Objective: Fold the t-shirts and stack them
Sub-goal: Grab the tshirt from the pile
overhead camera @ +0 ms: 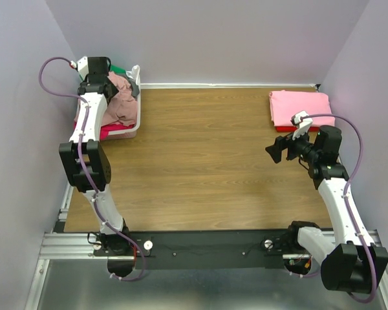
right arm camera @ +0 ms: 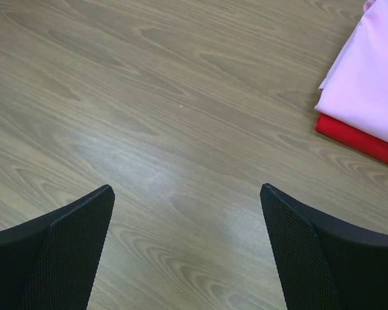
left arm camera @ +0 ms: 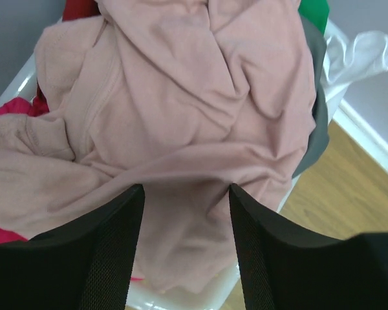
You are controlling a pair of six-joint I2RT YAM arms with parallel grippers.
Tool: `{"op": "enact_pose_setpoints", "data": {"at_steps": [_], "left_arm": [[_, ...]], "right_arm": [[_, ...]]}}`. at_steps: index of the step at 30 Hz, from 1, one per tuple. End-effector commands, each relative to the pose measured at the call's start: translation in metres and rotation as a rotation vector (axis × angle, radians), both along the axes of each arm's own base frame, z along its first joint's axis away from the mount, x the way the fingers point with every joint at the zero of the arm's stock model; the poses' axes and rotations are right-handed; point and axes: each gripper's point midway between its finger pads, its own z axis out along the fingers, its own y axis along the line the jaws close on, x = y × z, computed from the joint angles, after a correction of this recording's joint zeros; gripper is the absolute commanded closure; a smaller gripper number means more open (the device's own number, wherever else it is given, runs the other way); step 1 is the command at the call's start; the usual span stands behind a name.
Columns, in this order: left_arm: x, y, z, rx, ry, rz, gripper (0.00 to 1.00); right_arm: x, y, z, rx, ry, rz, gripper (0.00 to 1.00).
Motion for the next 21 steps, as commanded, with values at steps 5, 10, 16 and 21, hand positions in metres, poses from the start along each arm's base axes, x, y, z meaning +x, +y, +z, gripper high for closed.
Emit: {"op": "enact_pose_setpoints", "data": {"at_steps": [5, 10, 16, 21], "left_arm": [[0.01, 0.011, 0.019, 0.013, -0.051, -0.058, 0.92], [0.008, -0.006, 0.059, 0.037, -0.202, -0.227, 1.0], [-0.017, -0.033, 0.133, 0.05, -0.422, -0.349, 1.0], [-0.016, -0.036, 0.109, 0.009, -0.355, -0.36, 0.46]], "right_arm": [[-0.002, -0.003, -0.008, -0.015, 0.024, -0.008, 0.0], [-0.002, -0.004, -0.007, -0.018, 0.02, -0.011, 0.0], [-0.003, -0.004, -0.007, -0.022, 0.017, -0.012, 0.0], [-0.003, -0.004, -0.006, -0.023, 0.013, -0.01, 0.0]]}}
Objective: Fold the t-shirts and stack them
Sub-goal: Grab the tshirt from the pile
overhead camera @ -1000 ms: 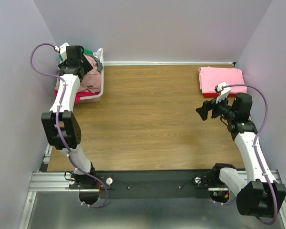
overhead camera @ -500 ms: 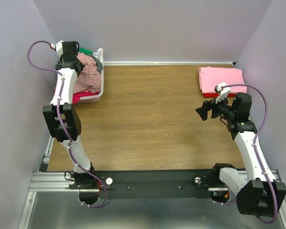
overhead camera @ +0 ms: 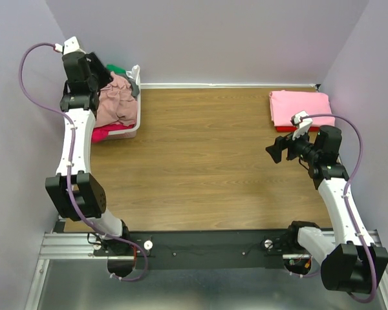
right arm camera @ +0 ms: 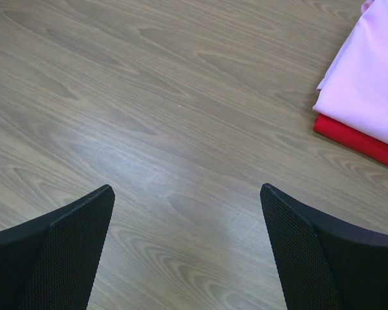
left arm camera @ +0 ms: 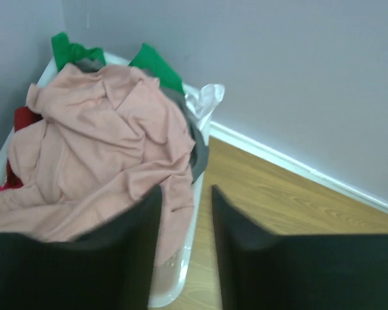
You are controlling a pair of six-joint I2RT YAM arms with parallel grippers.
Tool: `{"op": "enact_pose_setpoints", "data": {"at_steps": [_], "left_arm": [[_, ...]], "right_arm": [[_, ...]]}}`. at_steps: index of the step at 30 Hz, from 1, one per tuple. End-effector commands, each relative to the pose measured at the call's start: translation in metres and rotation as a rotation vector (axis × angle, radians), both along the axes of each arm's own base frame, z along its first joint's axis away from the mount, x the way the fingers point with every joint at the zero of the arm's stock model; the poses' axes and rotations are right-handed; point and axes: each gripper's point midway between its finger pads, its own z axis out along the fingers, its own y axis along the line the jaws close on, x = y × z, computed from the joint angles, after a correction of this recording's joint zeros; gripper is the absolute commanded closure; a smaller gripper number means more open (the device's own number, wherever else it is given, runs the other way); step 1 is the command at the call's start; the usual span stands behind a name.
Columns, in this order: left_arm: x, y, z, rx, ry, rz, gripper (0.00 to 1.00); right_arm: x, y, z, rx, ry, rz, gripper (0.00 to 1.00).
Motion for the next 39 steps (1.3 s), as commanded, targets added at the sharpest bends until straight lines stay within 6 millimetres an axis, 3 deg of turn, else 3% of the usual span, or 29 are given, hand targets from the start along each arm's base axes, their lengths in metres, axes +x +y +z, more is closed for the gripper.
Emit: {"op": "enact_pose_setpoints", "data": {"at_steps": [1, 2, 6, 10, 11, 14, 17, 18, 24, 26, 28, 29, 30, 31, 32, 33, 34, 37, 39], "left_arm": [[0.006, -0.003, -0.022, -0.018, 0.06, -0.039, 0.19], [0.01, -0.003, -0.035, -0.018, 0.092, -0.044, 0.16], [0.018, -0.004, -0.052, -0.035, 0.127, -0.05, 0.15], [0.025, 0.011, -0.068, -0.051, 0.204, 0.049, 0.18], [0.03, 0.016, -0.088, -0.059, 0.259, 0.081, 0.19], [0.035, 0.027, -0.114, -0.031, 0.367, 0.12, 0.24], [0.036, 0.03, -0.118, -0.005, 0.374, 0.117, 0.71], [0.037, 0.03, -0.114, 0.001, 0.364, 0.115, 1.0], [0.04, 0.019, -0.073, 0.027, 0.266, 0.022, 1.0], [0.036, 0.016, -0.044, 0.045, 0.195, 0.008, 1.0], [0.029, 0.013, -0.028, 0.061, 0.143, -0.007, 1.0], [0.023, 0.01, 0.005, 0.073, 0.055, -0.016, 1.0], [0.019, 0.007, 0.018, 0.076, 0.018, -0.027, 1.0], [0.017, -0.008, 0.034, 0.076, -0.044, -0.11, 1.0], [0.003, -0.019, 0.066, 0.088, -0.127, -0.157, 1.0], [-0.003, -0.028, 0.081, 0.09, -0.175, -0.201, 1.0], [-0.02, -0.05, 0.113, 0.104, -0.281, -0.302, 1.0], [-0.05, -0.093, 0.163, 0.118, -0.451, -0.476, 1.0], [-0.08, -0.121, 0.197, 0.121, -0.559, -0.574, 1.0]], "right_arm": [[-0.004, -0.003, -0.006, -0.016, 0.015, -0.01, 0.0], [-0.004, -0.003, -0.006, -0.016, 0.015, -0.01, 0.0], [-0.004, -0.004, -0.006, -0.017, 0.016, -0.012, 0.0], [-0.003, -0.004, -0.007, -0.019, 0.017, -0.015, 0.0], [-0.003, -0.004, -0.007, -0.019, 0.018, -0.016, 0.0], [-0.003, -0.004, -0.007, -0.023, 0.015, -0.015, 0.0], [-0.003, -0.005, -0.008, -0.023, 0.018, -0.016, 0.0], [-0.003, -0.005, -0.008, -0.024, 0.017, -0.016, 0.0], [-0.003, -0.007, -0.008, -0.029, 0.018, -0.025, 0.0], [-0.003, -0.007, -0.008, -0.03, 0.016, -0.027, 0.0], [-0.002, -0.007, -0.007, -0.031, 0.015, -0.028, 0.0], [-0.002, -0.007, -0.007, -0.032, 0.013, -0.029, 0.0], [-0.003, -0.007, -0.007, -0.032, 0.014, -0.027, 0.0], [-0.003, -0.007, -0.007, -0.032, 0.014, -0.027, 0.0], [-0.002, -0.007, -0.008, -0.032, 0.016, -0.029, 0.0], [-0.003, -0.007, -0.008, -0.032, 0.016, -0.027, 0.0], [-0.002, -0.007, -0.008, -0.033, 0.015, -0.027, 0.0], [-0.002, -0.008, -0.007, -0.035, 0.014, -0.031, 0.0], [-0.002, -0.008, -0.008, -0.037, 0.015, -0.032, 0.0]]}}
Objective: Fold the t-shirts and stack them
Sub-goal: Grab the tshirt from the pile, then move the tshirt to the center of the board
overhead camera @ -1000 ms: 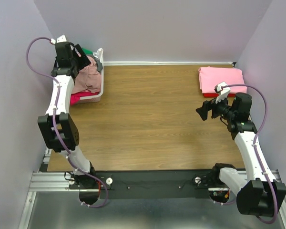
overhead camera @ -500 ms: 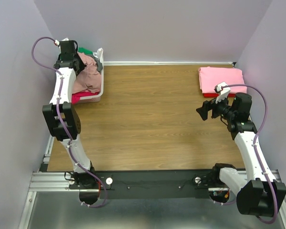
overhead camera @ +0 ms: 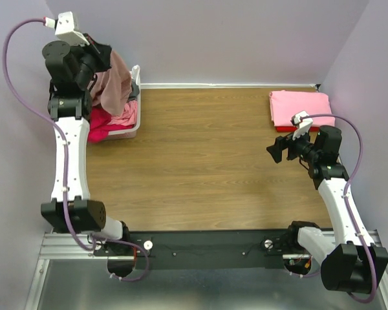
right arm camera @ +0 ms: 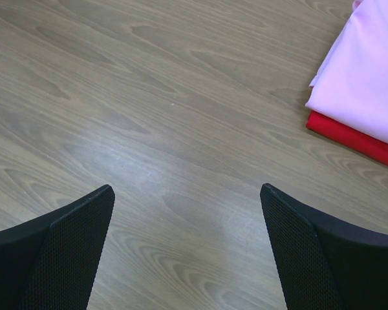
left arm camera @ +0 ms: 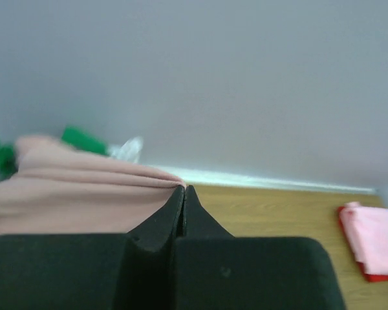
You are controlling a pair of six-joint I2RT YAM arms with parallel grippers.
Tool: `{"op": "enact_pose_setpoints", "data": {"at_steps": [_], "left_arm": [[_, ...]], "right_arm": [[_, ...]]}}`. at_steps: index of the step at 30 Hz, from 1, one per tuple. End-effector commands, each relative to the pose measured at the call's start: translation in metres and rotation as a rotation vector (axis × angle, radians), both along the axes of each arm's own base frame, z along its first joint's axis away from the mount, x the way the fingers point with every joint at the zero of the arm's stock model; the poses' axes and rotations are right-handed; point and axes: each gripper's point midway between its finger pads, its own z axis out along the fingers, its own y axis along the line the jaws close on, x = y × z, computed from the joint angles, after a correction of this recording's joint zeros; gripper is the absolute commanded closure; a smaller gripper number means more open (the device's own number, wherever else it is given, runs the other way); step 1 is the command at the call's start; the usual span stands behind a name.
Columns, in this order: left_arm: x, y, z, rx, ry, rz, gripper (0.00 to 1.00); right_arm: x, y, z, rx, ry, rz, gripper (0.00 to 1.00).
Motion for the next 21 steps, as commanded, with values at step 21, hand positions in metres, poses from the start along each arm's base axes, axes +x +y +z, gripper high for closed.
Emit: {"op": "enact_pose_setpoints", "data": {"at_steps": [21], "left_arm": [[-0.161, -0.233, 0.105, -0.014, -0.498, -0.851, 1.0]], "right_arm": [[-0.001, -0.011, -0.01, -0.048, 0.018, -0.046, 0.0]]}}
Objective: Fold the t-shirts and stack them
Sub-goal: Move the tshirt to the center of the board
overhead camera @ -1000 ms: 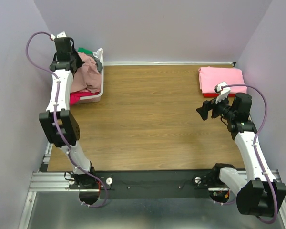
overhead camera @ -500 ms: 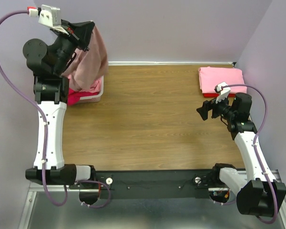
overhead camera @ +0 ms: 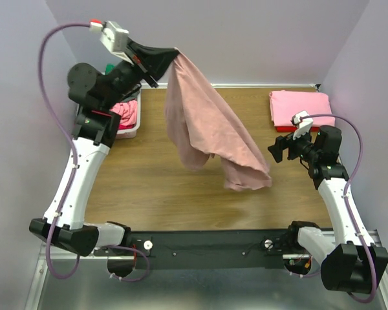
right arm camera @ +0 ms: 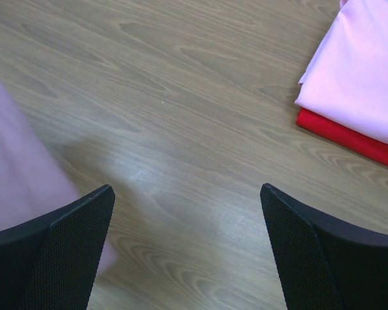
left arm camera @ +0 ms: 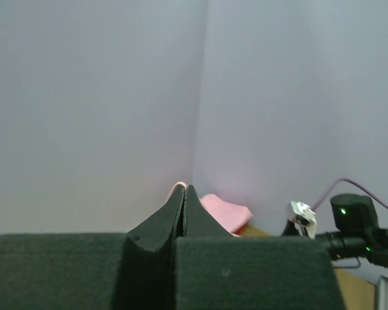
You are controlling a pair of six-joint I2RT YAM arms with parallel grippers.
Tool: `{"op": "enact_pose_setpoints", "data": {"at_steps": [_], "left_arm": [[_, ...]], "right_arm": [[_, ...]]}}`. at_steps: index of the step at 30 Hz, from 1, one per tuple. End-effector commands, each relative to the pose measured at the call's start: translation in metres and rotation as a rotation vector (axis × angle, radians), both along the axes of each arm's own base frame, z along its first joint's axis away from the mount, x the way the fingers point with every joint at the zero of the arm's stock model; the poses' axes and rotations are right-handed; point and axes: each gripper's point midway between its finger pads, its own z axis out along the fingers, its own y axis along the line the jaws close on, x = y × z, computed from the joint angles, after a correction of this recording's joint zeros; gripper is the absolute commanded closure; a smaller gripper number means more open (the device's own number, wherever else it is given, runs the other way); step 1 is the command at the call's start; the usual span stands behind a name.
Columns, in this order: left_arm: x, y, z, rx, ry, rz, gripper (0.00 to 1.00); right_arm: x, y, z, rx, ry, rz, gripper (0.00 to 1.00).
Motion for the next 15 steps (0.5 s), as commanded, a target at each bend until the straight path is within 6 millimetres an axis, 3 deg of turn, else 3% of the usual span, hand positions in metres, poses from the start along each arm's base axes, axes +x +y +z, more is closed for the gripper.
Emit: {"op": "enact_pose_setpoints", "data": {"at_steps": [1, 6, 7, 8, 9, 10, 13, 15], "left_arm": [[-0.007, -0.041, -0.035, 0.04, 0.004, -0.152, 1.0], [0.019, -0.077, -0.14, 0.139, 0.197, -0.2, 1.0], [0.029, -0.081, -0.175, 0.178, 0.258, -0.183, 1.0], [0.034, -0.081, -0.194, 0.203, 0.295, -0.17, 0.95], [0.038, -0.081, -0.21, 0.232, 0.322, -0.16, 0.75], [0.045, -0.077, -0.236, 0.304, 0.345, -0.117, 0.65], [0.053, -0.059, -0.248, 0.368, 0.322, 0.003, 0.29], [0.058, -0.034, -0.236, 0.387, 0.274, 0.163, 0.21]], "right_arm": [[-0.003, -0.007, -0.01, -0.027, 0.025, -0.025, 0.0], [-0.002, -0.009, -0.01, -0.036, 0.022, -0.033, 0.0], [-0.002, -0.008, -0.01, -0.035, 0.022, -0.031, 0.0], [-0.003, -0.008, -0.011, -0.034, 0.023, -0.03, 0.0], [-0.003, -0.008, -0.011, -0.035, 0.024, -0.029, 0.0], [-0.003, -0.008, -0.012, -0.035, 0.029, -0.029, 0.0], [-0.003, -0.007, -0.013, -0.032, 0.031, -0.02, 0.0], [-0.006, 0.0, -0.013, -0.02, 0.03, 0.02, 0.0]]}}
